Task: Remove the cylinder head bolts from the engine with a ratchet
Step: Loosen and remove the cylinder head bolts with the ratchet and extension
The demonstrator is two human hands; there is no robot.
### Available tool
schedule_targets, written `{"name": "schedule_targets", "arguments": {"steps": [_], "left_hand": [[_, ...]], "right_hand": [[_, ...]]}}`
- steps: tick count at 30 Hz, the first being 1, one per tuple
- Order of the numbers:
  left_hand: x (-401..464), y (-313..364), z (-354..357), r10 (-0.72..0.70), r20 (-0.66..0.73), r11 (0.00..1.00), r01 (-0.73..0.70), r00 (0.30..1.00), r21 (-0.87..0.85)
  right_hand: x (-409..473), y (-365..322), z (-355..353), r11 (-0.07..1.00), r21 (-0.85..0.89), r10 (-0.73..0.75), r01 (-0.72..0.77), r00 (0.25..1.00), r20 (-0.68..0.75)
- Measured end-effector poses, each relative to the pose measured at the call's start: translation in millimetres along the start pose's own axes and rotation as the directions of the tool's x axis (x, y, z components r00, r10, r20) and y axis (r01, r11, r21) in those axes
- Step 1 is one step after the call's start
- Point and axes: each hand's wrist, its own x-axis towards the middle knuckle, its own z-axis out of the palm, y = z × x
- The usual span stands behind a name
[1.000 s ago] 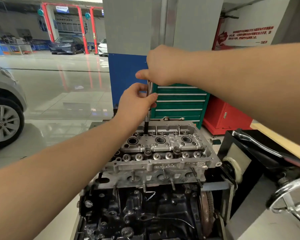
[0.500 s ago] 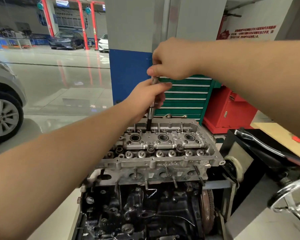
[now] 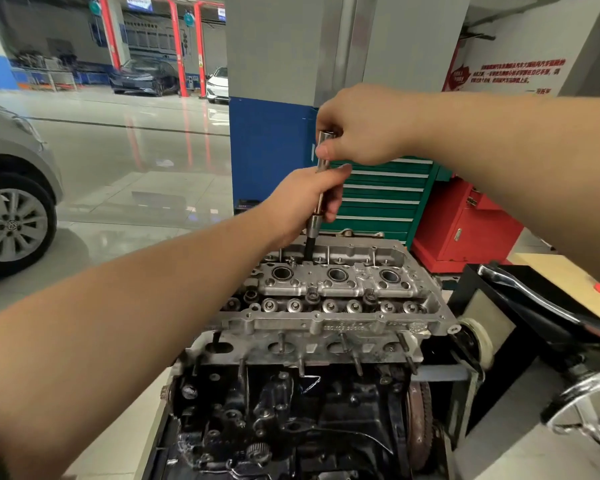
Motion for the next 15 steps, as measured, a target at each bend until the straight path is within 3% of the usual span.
{"name": "schedule_targets", "arguments": {"steps": [3,6,8,10,12,14,15], "left_hand": [[-8.8,-9.6,10.5,0.101,-0.272,0.992,-0.075,0.957,0.105],[-13.5,-15.8,19.1,0.099,-0.332,0.990,-0.059,0.938,0.129],[-10.9,-10.7,17.7,0.049,-0.269,0.999,-0.050,0.962,0.003],[-5.6,-5.1,11.6,-0.016,-0.093,0.990,0.003,0.996,-0.140],[-2.0,-2.2,4.7,-0.056,0.100,0.988,0.069,0.993,-0.139],[-1.1,-0.9,2.7,-0.052,0.119,0.996,0.061,0.991,-0.072],[-2.1,-1.4,2.9,-0.023,0.047,1.000,0.023,0.999,-0.011]], "right_hand": [[1.8,-6.5,12.7,0.974,-0.013,0.224,-0.227,0.968,-0.111],[1.5,-11.5,19.2,0.962,0.093,0.268,-0.257,0.953,-0.144],[0.4,-13.2,16.4,0.971,0.173,0.182,-0.163,0.978,-0.104],[-4.4,-11.9,7.9,0.949,0.309,0.085,-0.064,0.995,-0.055],[-10.0,-8.5,0.4,0.937,0.351,0.006,0.001,1.000,-0.017],[-11.1,-7.3,1.5,0.954,0.299,0.027,-0.023,1.000,-0.008],[-10.0,-8.5,3.2,0.964,0.263,0.046,-0.038,0.999,-0.025]]}}
